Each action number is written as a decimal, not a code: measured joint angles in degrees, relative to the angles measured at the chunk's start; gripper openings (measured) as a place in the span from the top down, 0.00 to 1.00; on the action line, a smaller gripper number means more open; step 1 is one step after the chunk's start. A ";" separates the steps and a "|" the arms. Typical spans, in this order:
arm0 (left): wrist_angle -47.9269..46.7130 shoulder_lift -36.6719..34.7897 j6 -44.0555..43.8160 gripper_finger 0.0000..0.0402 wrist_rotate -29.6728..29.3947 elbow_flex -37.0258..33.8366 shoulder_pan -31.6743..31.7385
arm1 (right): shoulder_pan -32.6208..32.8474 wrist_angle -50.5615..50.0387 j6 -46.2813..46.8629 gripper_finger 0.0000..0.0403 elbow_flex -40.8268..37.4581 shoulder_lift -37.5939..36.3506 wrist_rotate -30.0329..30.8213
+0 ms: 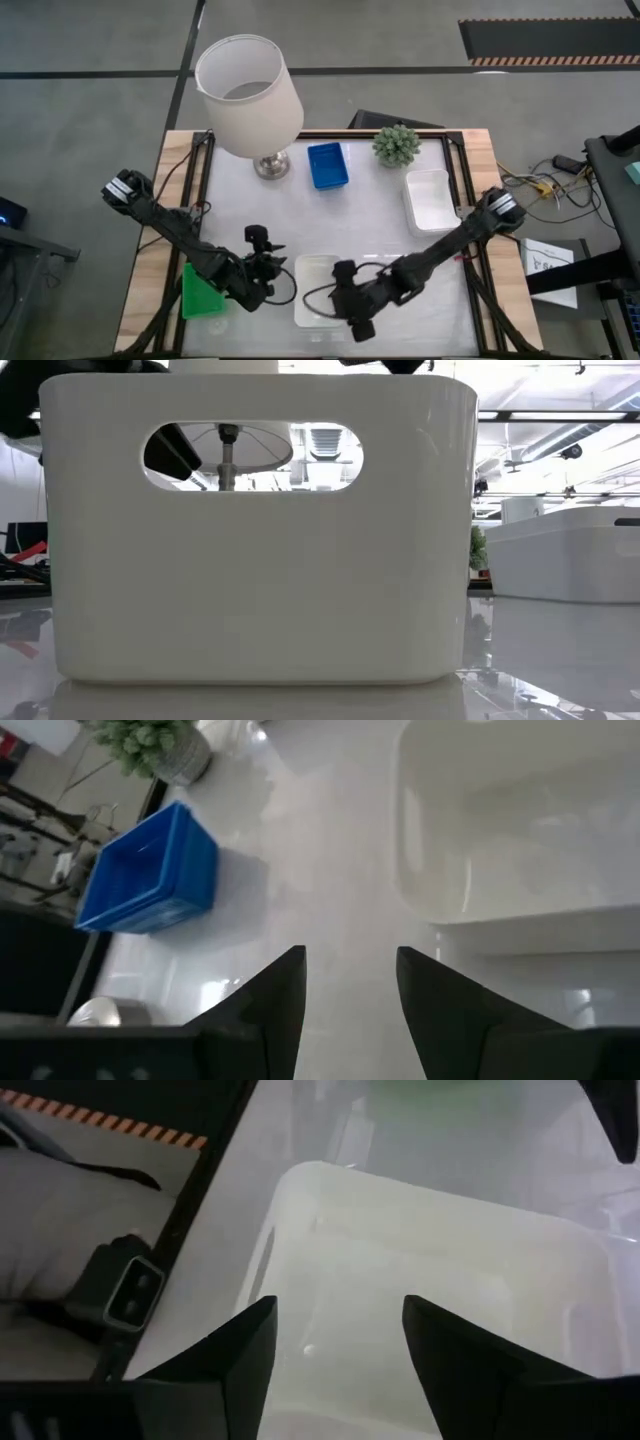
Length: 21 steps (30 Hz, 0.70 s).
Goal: Stack baskets by color
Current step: Stack the bottom white bin on the stacked white bins
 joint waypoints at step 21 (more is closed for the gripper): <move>4.61 0.00 -1.63 0.65 0.33 -1.59 -2.93 | 1.34 -0.40 0.48 0.51 15.96 19.28 -2.13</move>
